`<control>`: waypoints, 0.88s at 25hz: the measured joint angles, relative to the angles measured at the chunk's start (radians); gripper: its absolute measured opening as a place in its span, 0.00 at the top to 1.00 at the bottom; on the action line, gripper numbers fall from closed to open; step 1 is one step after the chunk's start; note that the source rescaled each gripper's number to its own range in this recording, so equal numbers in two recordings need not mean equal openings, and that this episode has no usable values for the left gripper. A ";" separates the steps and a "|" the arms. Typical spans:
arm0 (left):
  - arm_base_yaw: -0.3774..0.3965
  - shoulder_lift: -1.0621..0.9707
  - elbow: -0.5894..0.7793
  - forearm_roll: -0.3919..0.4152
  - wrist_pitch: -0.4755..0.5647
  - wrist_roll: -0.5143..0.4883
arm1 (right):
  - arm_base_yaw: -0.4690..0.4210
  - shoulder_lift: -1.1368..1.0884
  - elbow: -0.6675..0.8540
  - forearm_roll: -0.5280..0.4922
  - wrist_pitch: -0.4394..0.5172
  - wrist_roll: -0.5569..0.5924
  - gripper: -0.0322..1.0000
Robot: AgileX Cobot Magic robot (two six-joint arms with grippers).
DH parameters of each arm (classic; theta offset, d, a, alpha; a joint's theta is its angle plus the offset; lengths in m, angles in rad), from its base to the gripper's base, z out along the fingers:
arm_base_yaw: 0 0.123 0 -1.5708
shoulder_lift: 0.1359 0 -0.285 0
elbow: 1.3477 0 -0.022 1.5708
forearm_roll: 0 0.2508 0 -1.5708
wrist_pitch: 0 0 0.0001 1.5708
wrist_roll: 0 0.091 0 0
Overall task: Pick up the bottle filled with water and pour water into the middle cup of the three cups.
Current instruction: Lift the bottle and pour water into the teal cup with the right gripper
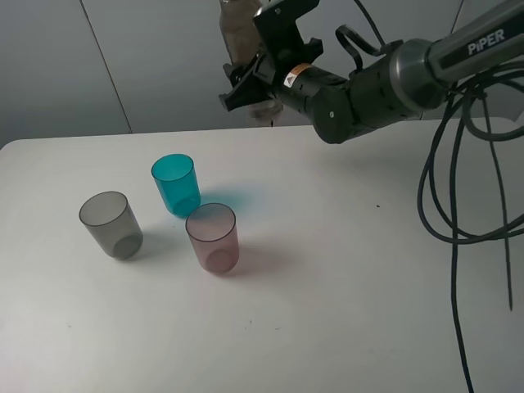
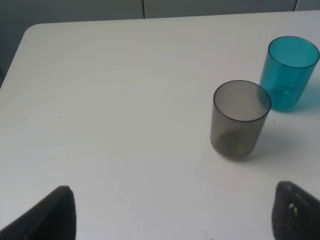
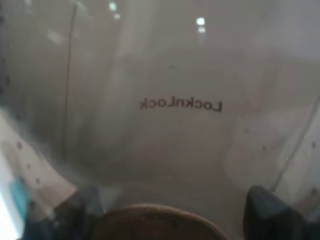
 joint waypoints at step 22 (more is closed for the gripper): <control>0.000 0.000 0.000 0.000 0.000 0.000 | 0.034 0.203 -0.190 0.029 0.119 -0.596 0.97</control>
